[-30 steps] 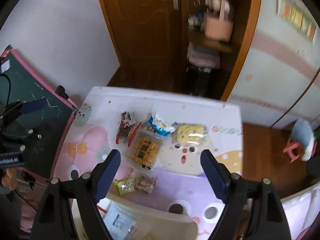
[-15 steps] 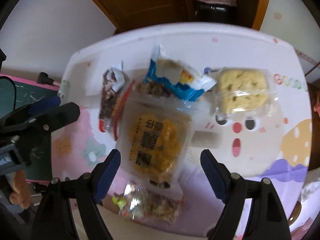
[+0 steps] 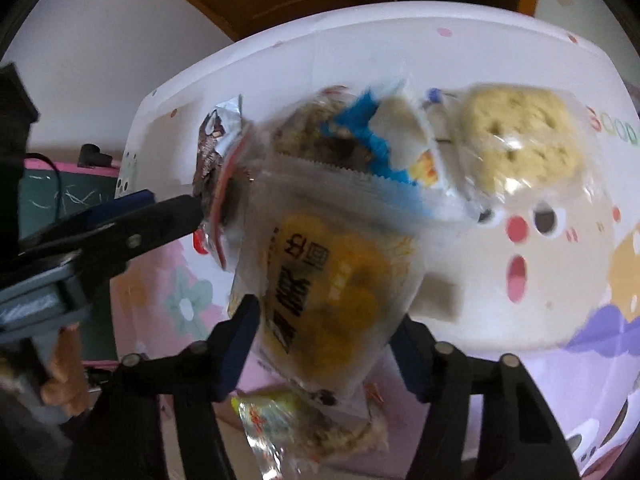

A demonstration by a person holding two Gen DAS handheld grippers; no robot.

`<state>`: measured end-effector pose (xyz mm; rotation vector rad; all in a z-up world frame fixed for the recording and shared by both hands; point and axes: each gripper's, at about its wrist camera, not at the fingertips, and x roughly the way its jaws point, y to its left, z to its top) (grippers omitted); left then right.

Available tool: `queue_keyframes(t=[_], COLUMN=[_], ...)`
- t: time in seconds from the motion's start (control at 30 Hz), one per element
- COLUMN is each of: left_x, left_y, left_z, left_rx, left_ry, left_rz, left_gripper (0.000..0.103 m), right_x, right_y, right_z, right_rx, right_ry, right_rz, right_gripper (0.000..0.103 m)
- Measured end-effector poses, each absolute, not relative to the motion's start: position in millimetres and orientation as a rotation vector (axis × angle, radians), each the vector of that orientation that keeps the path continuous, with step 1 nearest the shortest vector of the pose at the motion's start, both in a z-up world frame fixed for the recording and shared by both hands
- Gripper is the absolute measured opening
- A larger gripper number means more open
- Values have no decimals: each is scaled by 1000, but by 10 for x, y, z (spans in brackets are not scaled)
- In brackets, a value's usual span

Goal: Organize snacks
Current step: 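Grasp the red-striped jerky bag with the left tool while the right tool grasps a clear cake bag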

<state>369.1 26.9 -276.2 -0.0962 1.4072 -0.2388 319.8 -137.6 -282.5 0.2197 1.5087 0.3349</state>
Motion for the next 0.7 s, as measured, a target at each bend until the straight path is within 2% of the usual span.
queue_keyframes(t=[0.4,0.47,0.53,0.7], left_x=[3769,3750,3742,3631], left_y=[38,-28,-72,-55], left_z=[-3129,-3119,-3086,-3055], left_rx=[-14,40,45,49], left_ry=[1460,1436,1420,1413], left_rz=[-141,-112,-124,-156], left_gripper=[82,69,50,40], right_x=[2994,2990,2957,2906], right_y=[-1754,-1759,-1840,-1929], right_z=[-2666,-2661,-2636,-2561], right_rx=[238,246,250,260], right_ry=[1478,1472,1466,1450], right_rz=[237,233,230,229], right_gripper=[49,49,48,46])
